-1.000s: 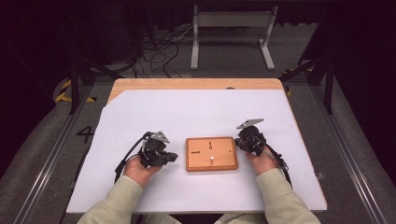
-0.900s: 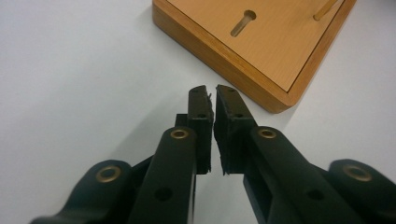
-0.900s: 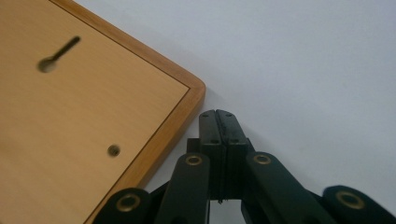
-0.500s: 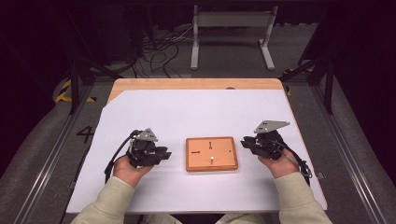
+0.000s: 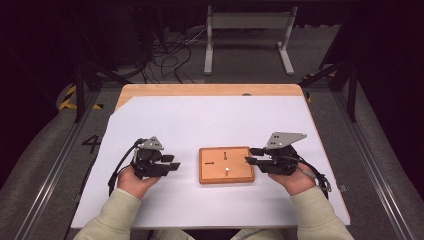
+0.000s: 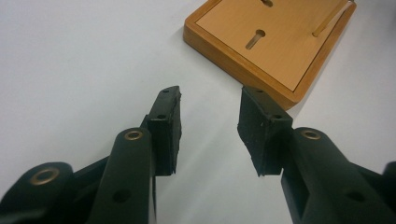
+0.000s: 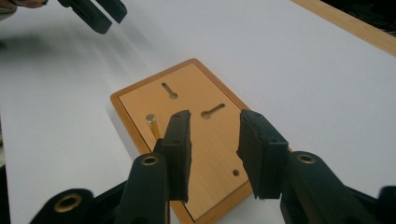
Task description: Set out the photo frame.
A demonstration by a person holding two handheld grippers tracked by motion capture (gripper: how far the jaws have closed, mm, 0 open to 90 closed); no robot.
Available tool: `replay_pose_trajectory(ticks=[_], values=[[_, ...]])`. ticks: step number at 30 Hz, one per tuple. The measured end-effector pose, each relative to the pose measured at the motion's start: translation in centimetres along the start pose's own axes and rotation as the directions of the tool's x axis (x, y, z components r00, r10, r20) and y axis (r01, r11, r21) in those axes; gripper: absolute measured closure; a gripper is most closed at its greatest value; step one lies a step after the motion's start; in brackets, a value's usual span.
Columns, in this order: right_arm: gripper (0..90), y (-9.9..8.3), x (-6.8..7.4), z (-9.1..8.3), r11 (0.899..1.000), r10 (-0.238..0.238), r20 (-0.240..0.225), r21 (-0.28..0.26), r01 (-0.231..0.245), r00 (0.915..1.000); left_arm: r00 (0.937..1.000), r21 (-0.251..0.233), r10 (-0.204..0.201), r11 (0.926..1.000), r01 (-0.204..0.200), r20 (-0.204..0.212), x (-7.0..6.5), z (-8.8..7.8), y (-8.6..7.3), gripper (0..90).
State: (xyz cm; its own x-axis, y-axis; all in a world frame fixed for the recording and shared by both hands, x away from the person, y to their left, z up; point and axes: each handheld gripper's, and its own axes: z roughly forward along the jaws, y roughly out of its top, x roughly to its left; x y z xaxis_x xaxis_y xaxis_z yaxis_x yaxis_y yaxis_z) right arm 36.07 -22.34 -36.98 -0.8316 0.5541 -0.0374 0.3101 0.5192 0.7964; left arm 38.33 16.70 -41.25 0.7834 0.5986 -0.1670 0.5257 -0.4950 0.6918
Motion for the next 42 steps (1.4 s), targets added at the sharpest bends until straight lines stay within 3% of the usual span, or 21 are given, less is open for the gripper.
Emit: replay_pose_trajectory(ticks=[4,7,10,14,22,29,35,42], values=[[60.5,0.4,0.8,0.7,1.0,-0.019,-0.034,-0.014,0.018,0.9993,0.9999,0.0,-0.015,0.9999,0.015,0.0,0.3,0.0,-0.1,57.3],[59.1,0.9,1.5,1.2,0.999,-0.008,-0.097,-0.052,0.003,0.9953,0.9996,0.012,-0.024,0.9996,0.024,0.017,0.5,0.3,-0.2,55.6],[58.7,1.3,2.4,2.1,0.998,-0.052,-0.112,-0.046,0.047,0.9923,0.9996,0.015,-0.025,0.9996,0.025,0.016,0.5,0.4,-0.2,55.4],[58.1,1.0,2.6,3.4,0.998,-0.059,-0.115,-0.023,0.056,0.9916,0.9991,0.014,-0.038,0.9992,0.038,0.018,0.5,0.4,-0.3,55.2],[60.4,0.2,2.8,5.7,0.996,-0.081,-0.122,0.016,0.083,0.9892,0.9994,0.023,-0.028,0.9993,0.028,0.02,0.6,0.6,-0.3,54.6],[62.3,-0.4,3.0,6.9,0.993,-0.108,-0.138,0.042,0.114,0.9845,0.9993,0.025,-0.031,0.9992,0.03,0.021,0.6,0.6,-0.3,54.4],[67.1,-1.1,2.7,7.7,0.993,-0.094,-0.147,0.063,0.104,0.9847,0.9991,0.025,-0.035,0.9991,0.035,0.023,0.6,0.8,-0.4,54.1],[78.8,-1.2,2.7,8.2,0.989,-0.103,-0.155,0.093,0.118,0.9826,0.9992,0.031,-0.033,0.999,0.033,0.023,0.6,0.8,-0.4,54.0]])
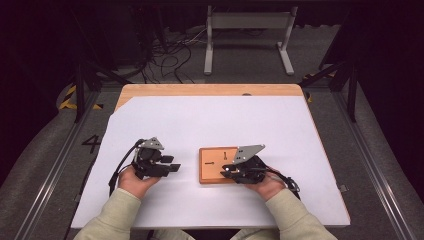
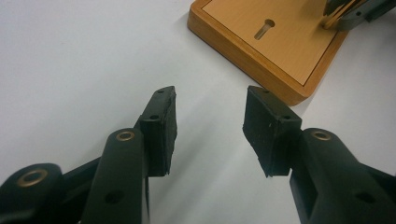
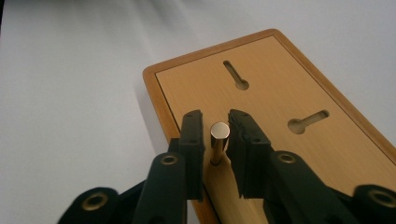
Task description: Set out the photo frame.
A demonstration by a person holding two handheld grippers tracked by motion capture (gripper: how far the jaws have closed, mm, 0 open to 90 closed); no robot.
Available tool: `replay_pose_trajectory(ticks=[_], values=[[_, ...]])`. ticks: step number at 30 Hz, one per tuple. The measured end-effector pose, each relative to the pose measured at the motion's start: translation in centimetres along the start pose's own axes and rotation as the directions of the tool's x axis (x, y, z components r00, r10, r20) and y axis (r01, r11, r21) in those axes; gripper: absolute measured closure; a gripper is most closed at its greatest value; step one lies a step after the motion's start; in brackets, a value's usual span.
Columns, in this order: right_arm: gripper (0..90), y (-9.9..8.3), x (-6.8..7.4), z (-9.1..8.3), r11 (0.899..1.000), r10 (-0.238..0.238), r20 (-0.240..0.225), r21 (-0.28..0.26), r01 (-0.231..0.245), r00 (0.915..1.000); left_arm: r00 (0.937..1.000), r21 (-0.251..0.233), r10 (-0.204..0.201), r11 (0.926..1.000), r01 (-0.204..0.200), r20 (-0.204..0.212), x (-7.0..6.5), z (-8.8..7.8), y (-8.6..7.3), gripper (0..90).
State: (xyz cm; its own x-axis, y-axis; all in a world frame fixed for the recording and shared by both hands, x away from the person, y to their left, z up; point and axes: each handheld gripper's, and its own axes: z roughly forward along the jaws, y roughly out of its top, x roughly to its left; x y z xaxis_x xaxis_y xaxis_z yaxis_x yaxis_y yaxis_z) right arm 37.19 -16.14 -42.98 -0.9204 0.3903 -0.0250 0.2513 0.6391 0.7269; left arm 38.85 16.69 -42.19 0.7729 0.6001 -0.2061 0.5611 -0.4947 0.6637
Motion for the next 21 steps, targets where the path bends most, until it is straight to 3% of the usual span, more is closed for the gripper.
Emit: replay_pose_trajectory(ticks=[3,7,15,16,21], values=[[83.0,0.0,0.1,0.0,1.0,-0.01,0.012,0.011,0.01,0.9999,1.0,0.002,-0.003,1.0,0.003,0.001,0.0,0.1,0.0,54.1],[83.3,0.1,0.6,0.0,0.997,-0.078,0.046,0.027,0.077,0.9959,1.0,0.003,0.001,1.0,-0.001,-0.002,0.0,0.1,0.0,54.0],[83.5,-0.2,1.1,0.0,0.995,-0.102,0.087,0.011,0.101,0.991,0.9998,-0.004,-0.007,1.0,0.007,0.019,-0.1,0.3,0.3,54.0],[83.3,-0.4,1.5,0.0,0.993,-0.12,0.113,0.004,0.121,0.9863,0.9997,-0.006,-0.008,1.0,0.008,0.023,-0.1,0.4,0.3,53.4],[83.4,-0.6,2.2,0.0,0.986,-0.164,0.146,0.002,0.165,0.9756,0.9988,-0.012,-0.011,0.9999,0.012,0.049,-0.4,0.7,0.9,51.8]])
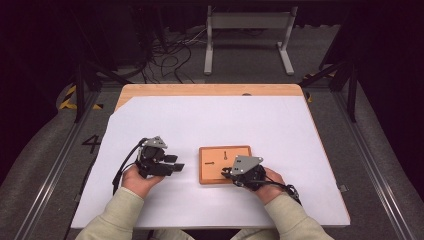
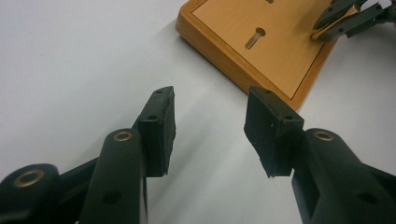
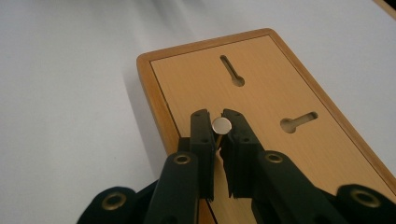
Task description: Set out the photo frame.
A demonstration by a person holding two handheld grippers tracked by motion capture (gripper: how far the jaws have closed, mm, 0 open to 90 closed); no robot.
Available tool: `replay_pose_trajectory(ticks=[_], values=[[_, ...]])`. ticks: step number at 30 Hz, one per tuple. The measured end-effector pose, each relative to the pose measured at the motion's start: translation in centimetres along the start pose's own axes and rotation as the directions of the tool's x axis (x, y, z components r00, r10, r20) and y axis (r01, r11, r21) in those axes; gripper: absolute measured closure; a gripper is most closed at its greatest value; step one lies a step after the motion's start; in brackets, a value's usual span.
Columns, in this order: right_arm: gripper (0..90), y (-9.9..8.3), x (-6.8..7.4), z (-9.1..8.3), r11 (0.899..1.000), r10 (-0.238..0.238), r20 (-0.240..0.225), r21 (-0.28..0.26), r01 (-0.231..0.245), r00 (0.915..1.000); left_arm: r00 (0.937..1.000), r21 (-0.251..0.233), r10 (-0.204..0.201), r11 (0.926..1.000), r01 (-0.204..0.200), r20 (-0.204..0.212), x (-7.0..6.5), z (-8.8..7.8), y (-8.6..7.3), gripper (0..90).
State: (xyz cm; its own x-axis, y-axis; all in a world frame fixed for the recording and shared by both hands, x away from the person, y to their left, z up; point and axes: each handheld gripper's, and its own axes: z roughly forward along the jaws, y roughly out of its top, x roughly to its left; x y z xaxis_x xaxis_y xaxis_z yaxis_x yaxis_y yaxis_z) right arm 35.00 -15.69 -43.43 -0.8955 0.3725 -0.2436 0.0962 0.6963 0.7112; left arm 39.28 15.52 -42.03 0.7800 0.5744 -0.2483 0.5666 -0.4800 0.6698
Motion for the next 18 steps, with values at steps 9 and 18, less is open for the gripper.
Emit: replay_pose_trajectory(ticks=[9,18], values=[[83.7,-0.3,1.8,-0.4,0.993,-0.114,0.089,-0.009,0.115,0.9895,0.9998,-0.023,-0.015,0.9996,0.015,0.016,-0.3,1.6,1.5,33.4],[83.7,-0.5,2.4,-0.5,0.989,-0.147,0.119,-0.007,0.149,0.9819,0.9962,-0.059,-0.073,0.9954,0.076,0.048,0.1,2.5,2.9,24.6]])
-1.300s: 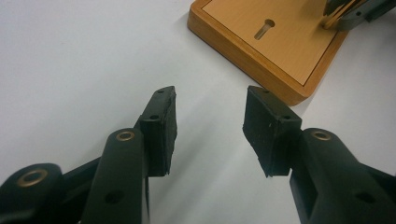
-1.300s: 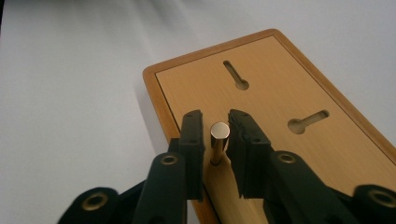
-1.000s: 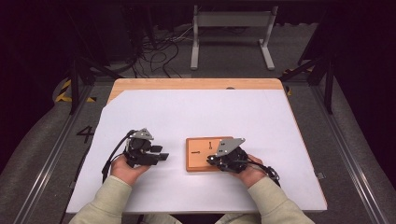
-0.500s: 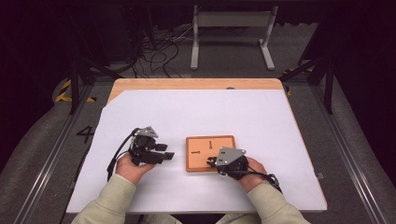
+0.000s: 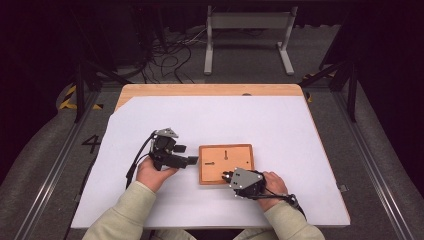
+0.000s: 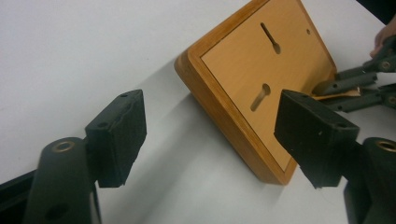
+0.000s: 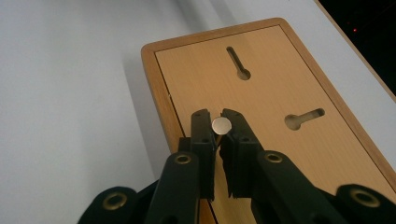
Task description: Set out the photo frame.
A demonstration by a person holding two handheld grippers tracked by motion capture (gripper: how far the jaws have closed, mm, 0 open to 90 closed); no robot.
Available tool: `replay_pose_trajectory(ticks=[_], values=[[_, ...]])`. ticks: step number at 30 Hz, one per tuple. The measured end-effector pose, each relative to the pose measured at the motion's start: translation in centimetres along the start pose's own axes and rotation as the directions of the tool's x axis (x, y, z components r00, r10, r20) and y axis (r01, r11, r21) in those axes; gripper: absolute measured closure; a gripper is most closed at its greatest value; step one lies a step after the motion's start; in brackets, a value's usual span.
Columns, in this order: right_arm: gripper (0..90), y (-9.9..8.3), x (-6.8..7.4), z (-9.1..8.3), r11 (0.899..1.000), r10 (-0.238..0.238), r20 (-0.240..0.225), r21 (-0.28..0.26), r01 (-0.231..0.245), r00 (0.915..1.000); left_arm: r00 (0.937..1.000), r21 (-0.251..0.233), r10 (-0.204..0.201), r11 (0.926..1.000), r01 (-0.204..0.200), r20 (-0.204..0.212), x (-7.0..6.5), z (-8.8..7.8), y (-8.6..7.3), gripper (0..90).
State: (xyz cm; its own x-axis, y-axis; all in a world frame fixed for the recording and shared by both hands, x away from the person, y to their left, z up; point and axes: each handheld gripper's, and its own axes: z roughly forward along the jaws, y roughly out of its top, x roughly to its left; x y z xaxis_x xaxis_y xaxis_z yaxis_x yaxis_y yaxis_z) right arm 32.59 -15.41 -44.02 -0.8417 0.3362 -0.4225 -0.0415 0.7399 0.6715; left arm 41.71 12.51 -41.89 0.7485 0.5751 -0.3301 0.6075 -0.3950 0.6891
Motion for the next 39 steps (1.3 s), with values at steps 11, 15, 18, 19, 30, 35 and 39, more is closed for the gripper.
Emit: replay_pose_trajectory(ticks=[11,15,18,19,30,35,39], values=[[83.6,-0.1,0.0,0.0,1.0,-0.002,0.002,-0.003,0.002,1.0,0.9878,-0.014,-0.143,0.9894,0.144,0.061,1.9,1.8,0.5,17.3],[83.7,-0.1,0.0,0.0,1.0,-0.003,0.002,-0.006,0.003,1.0,0.9847,-0.016,-0.161,0.9866,0.162,0.067,2.2,2.5,0.5,15.2],[83.7,-0.1,0.1,0.0,1.0,-0.003,0.003,-0.006,0.003,1.0,0.9846,0.007,-0.159,0.9873,0.159,0.073,2.3,3.3,0.7,14.8],[83.6,-0.1,0.1,0.0,1.0,-0.002,0.004,-0.007,0.002,1.0,0.9847,0.011,-0.157,0.9876,0.156,0.076,2.1,3.6,0.9,14.5],[83.3,-0.2,0.1,0.0,1.0,-0.008,0.011,-0.013,0.008,0.9999,0.9894,0.065,-0.124,0.9908,0.119,0.076,1.1,6.0,1.6,13.4],[83.2,-0.3,0.1,0.0,1.0,-0.008,0.011,-0.013,0.009,0.9999,0.9838,0.062,-0.144,0.9885,0.138,0.106,1.4,6.3,1.6,13.5],[83.0,-0.3,0.1,0.1,1.0,-0.003,0.012,-0.012,0.003,0.9999,0.9821,0.063,-0.138,0.9894,0.131,0.128,1.4,6.7,1.5,13.7]])
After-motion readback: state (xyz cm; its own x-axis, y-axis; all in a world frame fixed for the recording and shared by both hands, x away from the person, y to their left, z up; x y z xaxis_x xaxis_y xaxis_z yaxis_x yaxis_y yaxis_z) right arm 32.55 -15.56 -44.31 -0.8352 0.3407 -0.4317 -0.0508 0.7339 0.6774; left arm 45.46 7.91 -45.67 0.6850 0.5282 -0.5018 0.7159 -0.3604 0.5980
